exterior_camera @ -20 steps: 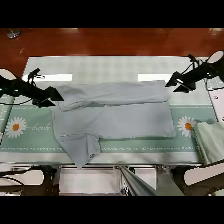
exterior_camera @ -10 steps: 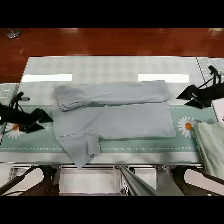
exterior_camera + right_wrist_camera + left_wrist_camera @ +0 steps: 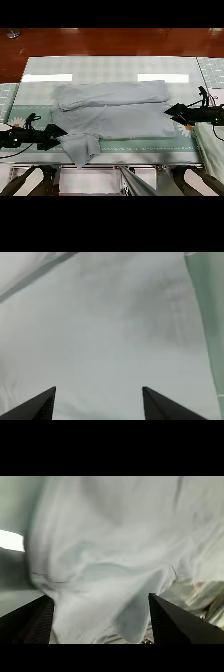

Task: Fold the shirts.

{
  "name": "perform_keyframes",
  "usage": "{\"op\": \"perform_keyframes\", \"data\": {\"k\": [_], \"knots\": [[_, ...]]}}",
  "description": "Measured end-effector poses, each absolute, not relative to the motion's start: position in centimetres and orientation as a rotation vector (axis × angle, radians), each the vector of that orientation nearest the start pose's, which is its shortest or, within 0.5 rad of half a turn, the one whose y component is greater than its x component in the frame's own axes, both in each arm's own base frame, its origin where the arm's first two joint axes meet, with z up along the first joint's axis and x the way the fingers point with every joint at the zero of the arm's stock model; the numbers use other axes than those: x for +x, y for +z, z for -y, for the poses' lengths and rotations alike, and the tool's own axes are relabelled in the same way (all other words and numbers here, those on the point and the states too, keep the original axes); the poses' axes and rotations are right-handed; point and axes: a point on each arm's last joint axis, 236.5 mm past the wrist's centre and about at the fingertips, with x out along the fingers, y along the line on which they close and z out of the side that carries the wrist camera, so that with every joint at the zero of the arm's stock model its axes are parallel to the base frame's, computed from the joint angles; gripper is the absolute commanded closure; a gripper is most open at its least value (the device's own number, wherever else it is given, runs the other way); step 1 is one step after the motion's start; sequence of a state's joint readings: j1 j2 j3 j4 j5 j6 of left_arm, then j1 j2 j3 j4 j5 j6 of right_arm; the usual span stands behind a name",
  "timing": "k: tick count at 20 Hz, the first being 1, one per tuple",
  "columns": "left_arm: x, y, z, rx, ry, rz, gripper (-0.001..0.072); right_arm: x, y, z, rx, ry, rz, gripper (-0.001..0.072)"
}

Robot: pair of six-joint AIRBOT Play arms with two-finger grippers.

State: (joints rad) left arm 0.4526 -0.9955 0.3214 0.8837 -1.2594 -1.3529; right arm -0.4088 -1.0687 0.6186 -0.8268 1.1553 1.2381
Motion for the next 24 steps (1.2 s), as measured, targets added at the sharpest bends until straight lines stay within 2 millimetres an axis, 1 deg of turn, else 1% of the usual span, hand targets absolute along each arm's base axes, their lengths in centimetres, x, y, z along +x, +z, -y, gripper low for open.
{"op": "perform_keyframes", "data": {"k": [2, 3, 4, 5, 6, 7, 9, 11, 12, 13, 16, 20, 21, 23, 24], "knots": [[16.5, -9.9, 9.1, -0.963, -0.161, -1.623, 0.0009, 28.7, -4.1, -2.2, 0.795, 0.156, -1.255, 0.0088], [16.2, -10.0, 9.8, -0.955, -0.177, -1.635, 0.0012, 28.7, -4.1, -0.8, 0.798, 0.116, -1.246, 0.0088], [15.8, -10.1, 10.3, -0.942, -0.195, -1.65, 0.0102, 28.3, -4.3, 0.5, 0.795, 0.075, -1.256, 0.0088], [15.6, -10.2, 10.6, -0.929, -0.203, -1.657, 0.0431, 27.2, -4.8, 1.8, 0.789, 0.029, -1.291, 0.0088], [15.5, -10.6, 10.5, -0.899, -0.199, -1.656, 0.0659, 25.8, -5.4, 2.6, 0.784, -0.009, -1.339, 0.0088], [15.2, -10.9, 10.4, -0.869, -0.204, -1.66, 0.0666, 24.2, -6.2, 3.1, 0.781, -0.046, -1.399, 0.0088], [15.6, -10.5, 11.2, -0.885, -0.241, -1.643, 0.0666, 21.7, -7.5, 2.9, 0.779, -0.088, -1.498, 0.0088], [15.8, -10.1, 11.7, -0.893, -0.274, -1.628, 0.0666, 20.0, -8.3, 1.9, 0.751, -0.082, -1.576, 0.0088], [15.9, -10.0, 11.9, -0.895, -0.284, -1.623, 0.0667, 19.7, -8.6, 1.4, 0.731, -0.074, -1.597, 0.0088], [15.9, -9.8, 12.1, -0.902, -0.297, -1.622, 0.0666, 19.5, -8.8, 0.9, 0.711, -0.064, -1.612, 0.0088], [16.2, -9.6, 12.4, -0.906, -0.317, -1.608, 0.0667, 20.4, -9.4, -0.3, 0.693, -0.037, -1.6, 0.0088], [16.3, -9.5, 12.5, -0.909, -0.327, -1.599, 0.0666, 22.8, -9.8, -2.1, 0.791, -0.007, -1.576, 0.009], [16.3, -9.5, 12.5, -0.909, -0.328, -1.597, 0.0666, 23.7, -9.8, -2.5, 0.828, 0.002, -1.559, 0.0129], [16.5, -9.5, 12.5, -0.91, -0.325, -1.591, 0.0666, 25.0, -10.2, -2.6, 0.85, 0.01, -1.534, 0.0686], [16.6, -9.5, 12.4, -0.908, -0.325, -1.588, 0.0666, 25.5, -10.2, -2.5, 0.848, 0.021, -1.525, 0.069]]}}
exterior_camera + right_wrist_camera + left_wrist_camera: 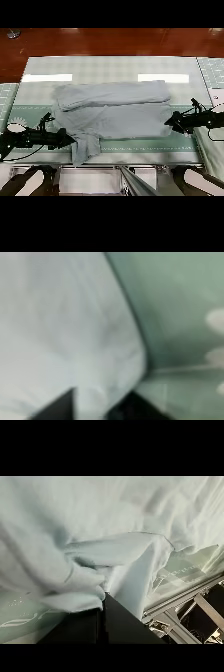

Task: Fold the shirts.

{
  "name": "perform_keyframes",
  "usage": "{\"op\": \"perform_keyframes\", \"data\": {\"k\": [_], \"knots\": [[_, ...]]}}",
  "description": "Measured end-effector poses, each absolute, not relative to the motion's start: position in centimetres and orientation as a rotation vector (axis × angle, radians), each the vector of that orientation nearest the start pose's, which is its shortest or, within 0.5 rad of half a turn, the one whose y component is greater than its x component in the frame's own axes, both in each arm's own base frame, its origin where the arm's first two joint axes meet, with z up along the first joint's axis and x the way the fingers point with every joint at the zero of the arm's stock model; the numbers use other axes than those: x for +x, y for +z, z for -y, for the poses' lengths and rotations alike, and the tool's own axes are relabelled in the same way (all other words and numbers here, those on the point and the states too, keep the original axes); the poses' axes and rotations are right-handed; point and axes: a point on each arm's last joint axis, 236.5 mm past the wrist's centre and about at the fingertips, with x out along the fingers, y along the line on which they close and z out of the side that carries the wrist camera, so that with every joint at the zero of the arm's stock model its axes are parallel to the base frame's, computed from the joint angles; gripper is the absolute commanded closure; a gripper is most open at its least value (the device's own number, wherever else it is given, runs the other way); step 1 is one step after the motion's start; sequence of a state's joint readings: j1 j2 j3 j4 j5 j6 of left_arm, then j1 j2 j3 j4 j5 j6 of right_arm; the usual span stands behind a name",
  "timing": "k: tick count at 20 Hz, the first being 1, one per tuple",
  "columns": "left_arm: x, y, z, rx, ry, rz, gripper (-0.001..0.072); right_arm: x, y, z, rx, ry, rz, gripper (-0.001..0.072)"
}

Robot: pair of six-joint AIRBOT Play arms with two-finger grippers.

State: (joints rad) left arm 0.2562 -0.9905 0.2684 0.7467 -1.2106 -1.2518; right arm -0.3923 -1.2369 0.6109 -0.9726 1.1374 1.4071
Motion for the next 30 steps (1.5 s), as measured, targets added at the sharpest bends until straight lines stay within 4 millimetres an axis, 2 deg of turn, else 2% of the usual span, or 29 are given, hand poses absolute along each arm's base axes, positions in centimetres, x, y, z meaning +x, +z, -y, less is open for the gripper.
{"op": "perform_keyframes", "data": {"k": [3, 5, 10, 13, 16, 21, 24, 25, 26, 27, 29, 30], "knots": [[18.1, -8.7, 11.9, -0.9, -0.327, -1.546, 0.0666, 27.0, -8.9, -2.8, 0.831, 0.094, -1.499, 0.069], [20.4, -7.6, 10.9, -0.889, -0.319, -1.479, 0.0666, 28.6, -7.8, -2.1, 0.798, 0.11, -1.465, 0.069], [28.4, -4.2, 7.5, -0.828, -0.264, -1.262, 0.0666, 34.0, -4.9, -0.8, 0.732, 0.133, -1.377, 0.069], [33.6, -3.3, 6.7, -0.821, -0.251, -1.189, 0.0666, 38.2, -4.3, -0.8, 0.718, 0.139, -1.321, 0.069], [38.7, -3.3, 6.3, -0.828, -0.246, -1.162, 0.0666, 42.6, -4.3, -1.2, 0.736, 0.14, -1.278, 0.069], [45.5, -3.5, 5.3, -0.863, -0.228, -1.131, 0.0666, 48.1, -4.9, -1.6, 0.795, 0.15, -1.242, 0.0689], [47.3, -4.8, 5.4, -0.888, -0.23, -1.16, 0.0666, 50.2, -5.3, -1.9, 0.815, 0.165, -1.23, 0.0689], [47.2, -5.3, 5.7, -0.896, -0.238, -1.185, 0.0657, 50.6, -5.8, -2.2, 0.813, 0.17, -1.233, 0.0605], [47.2, -5.9, 6.1, -0.901, -0.247, -1.208, 0.041, 51.1, -6.0, -2.5, 0.817, 0.177, -1.232, 0.0255], [46.9, -6.5, 6.4, -0.91, -0.258, -1.238, 0.002, 51.6, -6.3, -2.7, 0.819, 0.182, -1.231, 0.0088], [46.3, -6.6, 6.7, -0.923, -0.285, -1.282, 0.0012, 52.1, -6.4, -2.8, 0.821, 0.194, -1.231, 0.0088], [45.9, -6.4, 6.0, -0.91, -0.293, -1.301, 0.0012, 52.3, -5.9, -2.4, 0.827, 0.198, -1.221, 0.0088]]}}
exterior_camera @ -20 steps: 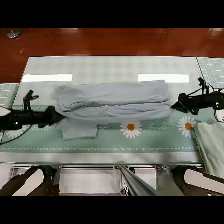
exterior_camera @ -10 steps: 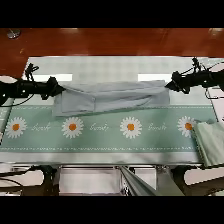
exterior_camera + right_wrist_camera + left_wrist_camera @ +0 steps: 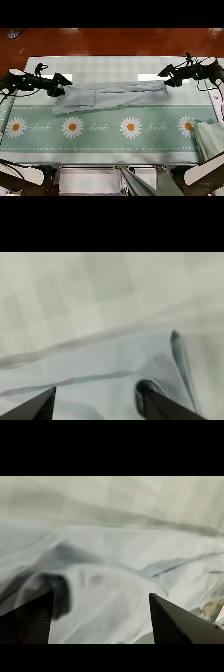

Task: Fold the shirts.

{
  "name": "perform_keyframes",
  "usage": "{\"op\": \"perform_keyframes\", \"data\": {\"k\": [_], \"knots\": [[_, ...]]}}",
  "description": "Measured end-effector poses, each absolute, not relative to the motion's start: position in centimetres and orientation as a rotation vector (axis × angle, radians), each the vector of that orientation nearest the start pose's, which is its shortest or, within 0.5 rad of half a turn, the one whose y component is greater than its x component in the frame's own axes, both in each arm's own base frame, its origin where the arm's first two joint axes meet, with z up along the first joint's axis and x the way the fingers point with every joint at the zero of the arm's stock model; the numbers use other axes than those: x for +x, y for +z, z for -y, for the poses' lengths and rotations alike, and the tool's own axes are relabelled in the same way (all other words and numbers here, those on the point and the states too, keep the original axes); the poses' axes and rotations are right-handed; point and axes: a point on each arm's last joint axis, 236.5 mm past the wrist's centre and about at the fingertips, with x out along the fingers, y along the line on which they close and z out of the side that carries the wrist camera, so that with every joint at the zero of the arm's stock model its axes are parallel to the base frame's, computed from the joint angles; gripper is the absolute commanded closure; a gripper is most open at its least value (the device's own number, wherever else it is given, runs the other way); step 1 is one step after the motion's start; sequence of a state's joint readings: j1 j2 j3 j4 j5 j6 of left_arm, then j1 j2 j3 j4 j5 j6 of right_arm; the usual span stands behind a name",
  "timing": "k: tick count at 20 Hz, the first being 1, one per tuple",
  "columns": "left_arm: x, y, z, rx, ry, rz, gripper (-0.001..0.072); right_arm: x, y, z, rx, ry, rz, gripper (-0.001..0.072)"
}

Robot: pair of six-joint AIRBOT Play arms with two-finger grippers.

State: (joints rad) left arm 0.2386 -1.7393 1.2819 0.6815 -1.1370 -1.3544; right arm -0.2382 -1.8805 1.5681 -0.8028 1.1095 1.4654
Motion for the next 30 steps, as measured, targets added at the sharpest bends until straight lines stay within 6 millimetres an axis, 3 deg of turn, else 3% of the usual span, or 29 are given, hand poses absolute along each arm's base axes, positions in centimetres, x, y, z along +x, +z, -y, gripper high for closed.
{"op": "perform_keyframes", "data": {"k": [3, 7, 9, 11, 14, 15, 16, 17, 18, 19, 21, 25, 28, 30], "knots": [[44.3, -4.7, 1.4, -0.858, -0.25, -1.352, 0.0012, 51.6, -4.5, 0.7, 0.83, 0.195, -1.231, 0.0088], [41.4, -1.9, -6.5, -0.763, -0.056, -1.297, 0.0012, 47.4, -5.6, 4.1, 0.804, 0.159, -1.365, 0.0089], [40.3, -0.7, -8.1, -0.733, 0.016, -1.229, 0.0013, 45.7, -6.9, 3.9, 0.81, 0.157, -1.433, 0.0089], [39.3, 0.2, -7.8, -0.702, 0.052, -1.156, 0.0012, 45.0, -8.2, 2.9, 0.815, 0.17, -1.479, 0.0089], [38.1, 0.4, -4.8, -0.66, 0.024, -1.124, 0.0012, 44.9, -9.1, 0.0, 0.808, 0.222, -1.518, 0.0096], [37.7, 0.3, -3.0, -0.651, -0.013, -1.137, 0.0012, 44.9, -9.3, -1.2, 0.799, 0.243, -1.53, 0.021], [37.7, 0.3, -1.4, -0.644, -0.045, -1.142, 0.0015, 44.8, -9.6, -2.3, 0.778, 0.26, -1.543, 0.0586], [37.6, 0.1, 0.4, -0.628, -0.082, -1.153, 0.0102, 44.6, -9.9, -3.0, 0.745, 0.268, -1.559, 0.069], [37.7, 0.0, 1.7, -0.61, -0.111, -1.156, 0.0476, 44.6, -9.7, -3.8, 0.721, 0.284, -1.563, 0.069], [38.1, 0.1, 3.1, -0.591, -0.141, -1.149, 0.0654, 44.7, -9.0, -4.4, 0.699, 0.304, -1.555, 0.069], [38.6, 0.6, 5.7, -0.555, -0.209, -1.134, 0.0666, 44.8, -6.9, -4.8, 0.647, 0.327, -1.526, 0.069], [40.0, 3.4, 12.7, -0.48, -0.386, -1.044, 0.0667, 43.0, -1.0, -2.9, 0.507, 0.304, -1.443, 0.069], [40.3, 5.0, 19.4, -0.4, -0.512, -0.965, 0.0668, 39.4, 3.7, -1.8, 0.416, 0.265, -1.356, 0.069], [40.0, 5.0, 24.3, -0.356, -0.593, -0.944, 0.0668, 36.7, 6.2, -1.5, 0.369, 0.234, -1.288, 0.069]]}}
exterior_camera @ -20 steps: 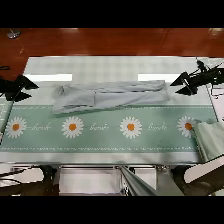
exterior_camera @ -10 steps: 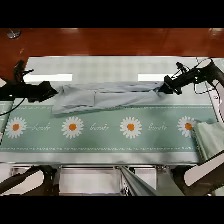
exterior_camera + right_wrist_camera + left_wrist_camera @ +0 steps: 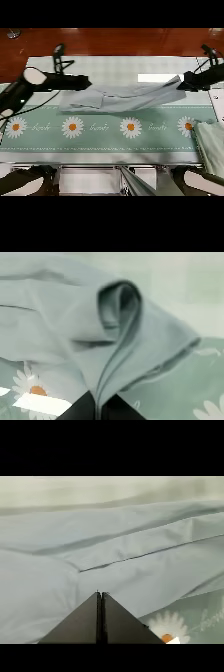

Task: Fold the shirts.

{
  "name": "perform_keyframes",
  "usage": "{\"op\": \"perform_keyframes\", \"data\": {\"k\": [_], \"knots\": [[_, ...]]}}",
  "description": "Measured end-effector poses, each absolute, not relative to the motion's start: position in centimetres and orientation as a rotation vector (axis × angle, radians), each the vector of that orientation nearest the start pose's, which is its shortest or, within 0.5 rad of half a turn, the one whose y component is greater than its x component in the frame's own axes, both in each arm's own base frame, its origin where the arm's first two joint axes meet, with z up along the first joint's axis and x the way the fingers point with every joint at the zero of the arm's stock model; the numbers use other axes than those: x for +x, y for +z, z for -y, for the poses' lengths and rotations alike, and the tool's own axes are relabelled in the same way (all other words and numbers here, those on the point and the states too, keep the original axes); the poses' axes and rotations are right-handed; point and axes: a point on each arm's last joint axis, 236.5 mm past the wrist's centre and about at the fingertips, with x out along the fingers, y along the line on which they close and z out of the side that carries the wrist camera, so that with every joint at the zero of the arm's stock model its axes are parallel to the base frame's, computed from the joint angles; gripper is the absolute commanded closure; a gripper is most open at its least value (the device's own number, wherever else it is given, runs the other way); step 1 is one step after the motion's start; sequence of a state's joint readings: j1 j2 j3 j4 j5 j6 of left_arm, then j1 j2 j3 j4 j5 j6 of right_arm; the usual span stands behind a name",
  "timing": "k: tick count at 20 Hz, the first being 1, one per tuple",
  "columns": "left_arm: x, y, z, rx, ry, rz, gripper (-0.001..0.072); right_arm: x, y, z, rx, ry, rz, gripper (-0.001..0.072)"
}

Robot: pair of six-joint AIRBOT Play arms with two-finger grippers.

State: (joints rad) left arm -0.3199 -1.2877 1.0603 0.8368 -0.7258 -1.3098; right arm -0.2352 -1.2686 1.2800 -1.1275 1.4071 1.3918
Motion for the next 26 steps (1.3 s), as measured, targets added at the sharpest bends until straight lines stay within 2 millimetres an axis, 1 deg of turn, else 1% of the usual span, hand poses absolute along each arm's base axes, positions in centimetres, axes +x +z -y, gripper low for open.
{"op": "perform_keyframes", "data": {"k": [3, 5, 7, 9, 11, 13, 15, 16, 17, 18, 19, 20, 21, 22, 23, 24, 26], "knots": [[39.0, 3.6, 32.0, -0.302, -0.712, -0.979, 0.0668, 33.1, 9.5, -1.6, 0.33, 0.195, -1.184, 0.069], [38.0, 2.0, 37.1, -0.265, -0.782, -1.034, 0.0669, 31.5, 11.4, -2.0, 0.328, 0.18, -1.12, 0.069], [36.7, 0.1, 41.5, -0.235, -0.834, -1.103, 0.0668, 30.4, 12.7, -2.2, 0.33, 0.17, -1.079, 0.069], [34.6, -1.9, 45.6, -0.207, -0.886, -1.187, 0.0668, 29.7, 13.4, -2.4, 0.333, 0.163, -1.055, 0.069], [32.0, -3.6, 48.8, -0.193, -0.933, -1.26, 0.0668, 29.4, 13.8, -2.4, 0.336, 0.159, -1.041, 0.069], [29.1, -5.0, 51.3, -0.186, -0.976, -1.324, 0.0668, 29.4, 14.0, -2.5, 0.343, 0.157, -1.028, 0.069], [26.3, -6.0, 52.8, -0.17, -1.012, -1.383, 0.0667, 29.5, 14.3, -2.6, 0.349, 0.159, -1.012, 0.069], [25.0, -6.2, 53.1, -0.156, -1.032, -1.416, 0.0667, 29.6, 14.5, -2.7, 0.352, 0.161, -1.005, 0.069], [24.8, -5.9, 53.3, -0.159, -1.043, -1.42, 0.0667, 29.6, 14.5, -2.8, 0.354, 0.162, -1.0, 0.069], [25.1, -5.3, 53.2, -0.161, -1.049, -1.421, 0.0667, 29.7, 14.6, -2.8, 0.355, 0.163, -0.999, 0.069], [26.0, -4.3, 52.8, -0.171, -1.052, -1.417, 0.0666, 29.7, 14.6, -2.9, 0.358, 0.166, -0.996, 0.069], [27.5, -3.1, 52.2, -0.194, -1.048, -1.4, 0.0667, 29.7, 14.7, -2.9, 0.36, 0.168, -0.995, 0.069], [29.7, -1.8, 51.0, -0.222, -1.03, -1.375, 0.0667, 29.7, 14.7, -3.1, 0.365, 0.173, -0.994, 0.069], [32.4, -0.6, 49.1, -0.257, -0.994, -1.357, 0.0667, 29.8, 14.8, -3.4, 0.374, 0.184, -0.993, 0.069], [35.0, 0.9, 46.8, -0.295, -0.957, -1.337, 0.0667, 29.9, 14.8, -3.9, 0.378, 0.201, -0.997, 0.069], [37.2, 2.6, 44.3, -0.323, -0.925, -1.317, 0.0667, 30.1, 14.6, -4.7, 0.38, 0.222, -1.007, 0.069], [41.4, 5.8, 37.8, -0.342, -0.825, -1.259, 0.0667, 30.9, 14.0, -6.9, 0.381, 0.277, -1.03, 0.069]]}}
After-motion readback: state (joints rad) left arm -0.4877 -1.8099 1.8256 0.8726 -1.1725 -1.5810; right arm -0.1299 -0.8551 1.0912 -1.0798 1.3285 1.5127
